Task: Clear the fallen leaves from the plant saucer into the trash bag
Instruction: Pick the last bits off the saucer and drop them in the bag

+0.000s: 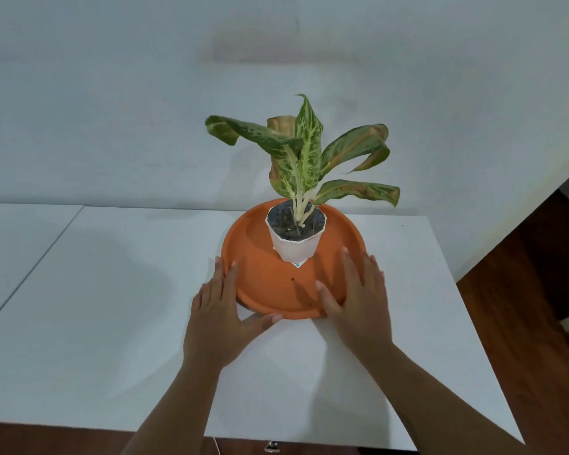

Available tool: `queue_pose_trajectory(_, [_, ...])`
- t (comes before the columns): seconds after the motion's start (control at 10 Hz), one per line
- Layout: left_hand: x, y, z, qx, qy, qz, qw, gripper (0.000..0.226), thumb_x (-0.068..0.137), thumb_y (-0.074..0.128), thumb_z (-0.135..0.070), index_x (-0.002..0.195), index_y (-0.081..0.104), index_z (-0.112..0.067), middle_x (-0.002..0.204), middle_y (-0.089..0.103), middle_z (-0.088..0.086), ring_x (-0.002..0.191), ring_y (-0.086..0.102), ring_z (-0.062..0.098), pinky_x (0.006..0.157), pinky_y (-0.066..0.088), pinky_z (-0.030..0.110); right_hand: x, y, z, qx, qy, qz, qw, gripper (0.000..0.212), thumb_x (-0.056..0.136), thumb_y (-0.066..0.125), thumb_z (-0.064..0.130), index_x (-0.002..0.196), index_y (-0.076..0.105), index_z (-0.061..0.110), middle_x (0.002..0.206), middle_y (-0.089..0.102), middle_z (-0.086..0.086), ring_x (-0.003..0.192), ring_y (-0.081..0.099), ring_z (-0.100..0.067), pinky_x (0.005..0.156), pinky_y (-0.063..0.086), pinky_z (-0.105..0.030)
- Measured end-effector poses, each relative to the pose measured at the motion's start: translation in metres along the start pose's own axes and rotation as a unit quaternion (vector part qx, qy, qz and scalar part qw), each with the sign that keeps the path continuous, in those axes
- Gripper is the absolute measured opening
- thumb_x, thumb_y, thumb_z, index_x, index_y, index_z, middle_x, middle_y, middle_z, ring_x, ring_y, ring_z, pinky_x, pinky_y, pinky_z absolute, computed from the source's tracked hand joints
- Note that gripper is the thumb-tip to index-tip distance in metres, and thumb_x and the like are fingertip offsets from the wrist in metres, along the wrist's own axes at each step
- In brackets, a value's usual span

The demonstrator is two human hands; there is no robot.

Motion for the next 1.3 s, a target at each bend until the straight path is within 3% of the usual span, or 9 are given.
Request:
queue_pose_trajectory(0.2, [0.002,0.0,0.005,-0.024,0.0,-0.008,1.0,0.123,0.06,0.04,-0.097,0.155,0.01,-0.026,0.164,0.014,0.003,0.145,0.032,0.03,0.112,0.037,0.05,-0.012,0.009,-0.018,0.002,0.024,0.068,0.997,0.107,0.072,0.024,0.087,0.153,0.0,0.021,0.163,0.005,-0.004,0.15,0.008,-0.02,0.119,0.01,-0.036])
queue_pose_trajectory(0.4, [0.003,-0.001,0.006,-0.027,-0.004,-0.017,0.999,0.126,0.059,0.044,-0.096,0.155,0.007,-0.023,0.164,0.015,0.003,0.144,0.033,0.028,0.112,0.036,0.047,-0.013,0.009,-0.014,-0.018,0.021,0.065,0.997,0.11,0.072,0.02,0.088,0.153,-0.001,0.017,0.163,0.003,-0.003,0.15,0.008,-0.017,0.119,0.007,-0.034])
queue_pose_trajectory(0.6, [-0.004,-0.006,0.012,-0.086,-0.034,-0.01,0.996,0.127,0.058,0.061,-0.086,0.154,0.01,-0.02,0.162,0.021,0.002,0.147,0.026,0.025,0.11,0.037,0.045,-0.036,0.004,-0.023,-0.065,0.023,0.042,0.997,0.076,0.091,0.015,0.057,0.151,0.015,0.01,0.159,0.024,-0.007,0.148,0.021,-0.022,0.121,0.015,-0.036])
queue_pose_trajectory(0.8, [-0.037,-0.004,0.032,0.077,0.014,0.02,0.997,0.096,0.082,0.016,-0.077,0.155,0.022,-0.015,0.163,0.02,0.0,0.151,0.017,0.018,0.123,0.014,0.038,-0.062,0.001,-0.035,-0.188,-0.006,0.097,0.977,0.07,0.09,0.01,0.044,0.152,0.02,0.013,0.161,0.017,-0.008,0.149,0.013,-0.025,0.122,0.009,-0.043])
queue_pose_trajectory(0.9, [-0.052,-0.007,0.037,0.093,0.017,0.017,0.995,0.087,0.085,0.014,-0.072,0.155,0.021,-0.02,0.163,0.017,-0.004,0.151,0.013,0.015,0.123,0.01,0.038,-0.068,-0.002,-0.034,-0.199,-0.004,0.136,0.971,0.071,0.089,0.007,0.046,0.153,0.012,0.015,0.162,0.007,-0.006,0.15,0.004,-0.025,0.122,0.004,-0.044])
queue_pose_trajectory(1.0, [-0.053,-0.01,0.036,0.089,0.002,0.014,0.996,0.084,0.086,0.02,-0.07,0.154,0.027,-0.022,0.162,0.023,-0.006,0.151,0.017,0.015,0.123,0.014,0.038,-0.067,-0.014,-0.031,-0.137,0.013,0.196,0.971,0.071,0.091,0.011,0.049,0.153,0.006,0.016,0.163,0.003,-0.004,0.15,0.001,-0.023,0.122,0.003,-0.042])
queue_pose_trajectory(1.1, [-0.053,-0.01,0.035,0.089,-0.007,0.022,0.996,0.082,0.086,0.022,-0.069,0.152,0.032,-0.022,0.16,0.027,-0.005,0.15,0.021,0.016,0.123,0.017,0.039,-0.064,-0.063,-0.015,0.105,0.102,0.2,0.969,0.051,0.096,0.046,0.037,0.144,0.035,0.025,0.143,0.049,0.004,0.136,0.042,-0.016,0.11,0.033,-0.029])
queue_pose_trajectory(1.2, [-0.051,-0.01,0.036,0.089,-0.012,0.026,0.996,0.081,0.086,0.024,-0.069,0.15,0.036,-0.021,0.159,0.03,-0.005,0.149,0.025,0.017,0.122,0.019,0.04,-0.062,-0.139,0.021,0.238,0.065,0.092,0.965,0.015,0.089,0.062,0.026,0.102,0.065,0.033,0.099,0.072,0.009,0.094,0.065,0.0,0.083,0.049,-0.012])
queue_pose_trajectory(1.3, [-0.051,-0.013,0.032,0.088,-0.007,0.014,0.996,0.079,0.086,0.026,-0.068,0.149,0.038,-0.022,0.158,0.033,-0.004,0.148,0.027,0.017,0.121,0.021,0.041,-0.058,-0.228,0.052,0.345,0.037,-0.05,0.936,0.011,0.085,0.064,0.029,0.087,0.069,0.019,0.089,0.073,0.001,0.084,0.067,-0.012,0.073,0.051,-0.022])
Point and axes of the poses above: each hand's wrist, its own x-axis towards the middle knuckle, its own y-axis out of the palm, z = x × y, the point moved 5 cm from there along x, towards the middle knuckle
